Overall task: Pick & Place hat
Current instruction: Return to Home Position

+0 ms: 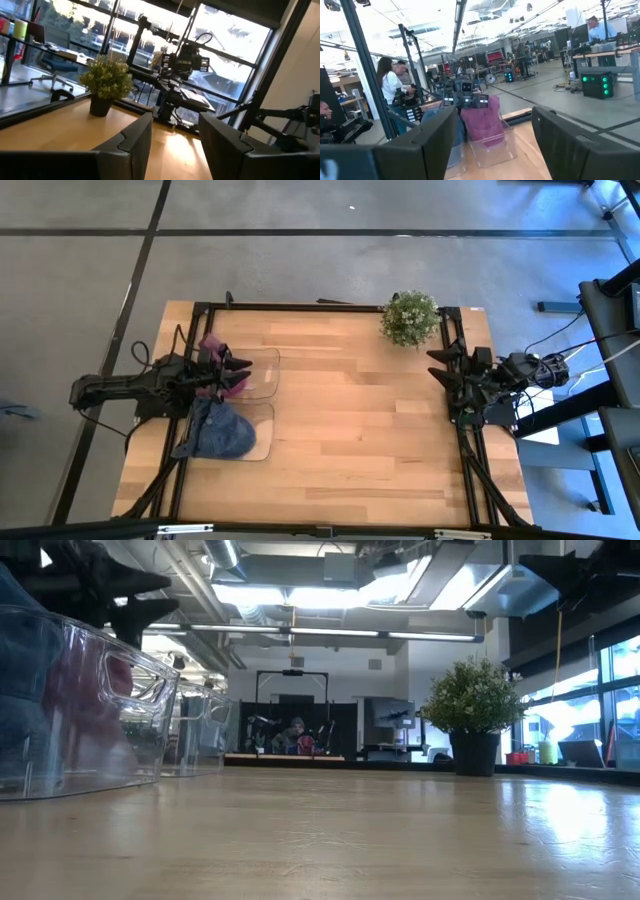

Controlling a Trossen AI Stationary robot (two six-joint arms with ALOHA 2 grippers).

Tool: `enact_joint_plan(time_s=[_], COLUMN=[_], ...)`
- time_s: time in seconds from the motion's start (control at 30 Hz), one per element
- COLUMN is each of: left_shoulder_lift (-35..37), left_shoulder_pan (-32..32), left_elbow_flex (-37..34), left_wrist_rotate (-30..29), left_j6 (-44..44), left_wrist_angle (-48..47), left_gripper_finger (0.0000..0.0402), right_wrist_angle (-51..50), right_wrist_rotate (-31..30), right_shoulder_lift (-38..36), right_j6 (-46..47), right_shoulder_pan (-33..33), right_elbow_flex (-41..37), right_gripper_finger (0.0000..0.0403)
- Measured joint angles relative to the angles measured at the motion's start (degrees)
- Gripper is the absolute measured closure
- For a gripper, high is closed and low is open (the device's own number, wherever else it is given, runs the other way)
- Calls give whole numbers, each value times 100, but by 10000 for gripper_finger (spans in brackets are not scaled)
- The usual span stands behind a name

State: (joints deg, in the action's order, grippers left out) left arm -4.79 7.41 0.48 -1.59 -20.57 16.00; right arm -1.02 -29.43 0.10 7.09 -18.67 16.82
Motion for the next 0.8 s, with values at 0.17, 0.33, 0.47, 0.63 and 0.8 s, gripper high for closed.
enact_joint_plan(time_s=[0.17, 0.33, 0.47, 0.63, 0.8], left_shoulder_lift=[33, 34, 34, 32, 32], left_shoulder_pan=[8, 23, 21, 21, 21], left_elbow_flex=[-1, -1, -1, -1, -1], left_wrist_rotate=[1, 0, -84, -317, -344], left_j6=[11, 10, 192, 469, 485], left_wrist_angle=[-263, -421, -574, -934, -963], left_gripper_finger=[245, 245, 245, 245, 245], right_wrist_angle=[-63, -568, -695, -423, 568], right_wrist_rotate=[-123, -141, -138, -147, 186], right_shoulder_lift=[0, 0, 0, 0, -2], right_j6=[-21, -183, -134, -157, -472], right_shoulder_pan=[2, 1, 2, 0, 0], right_elbow_flex=[0, 2, -55, -471, -1095], right_gripper_finger=[144, 144, 144, 144, 144])
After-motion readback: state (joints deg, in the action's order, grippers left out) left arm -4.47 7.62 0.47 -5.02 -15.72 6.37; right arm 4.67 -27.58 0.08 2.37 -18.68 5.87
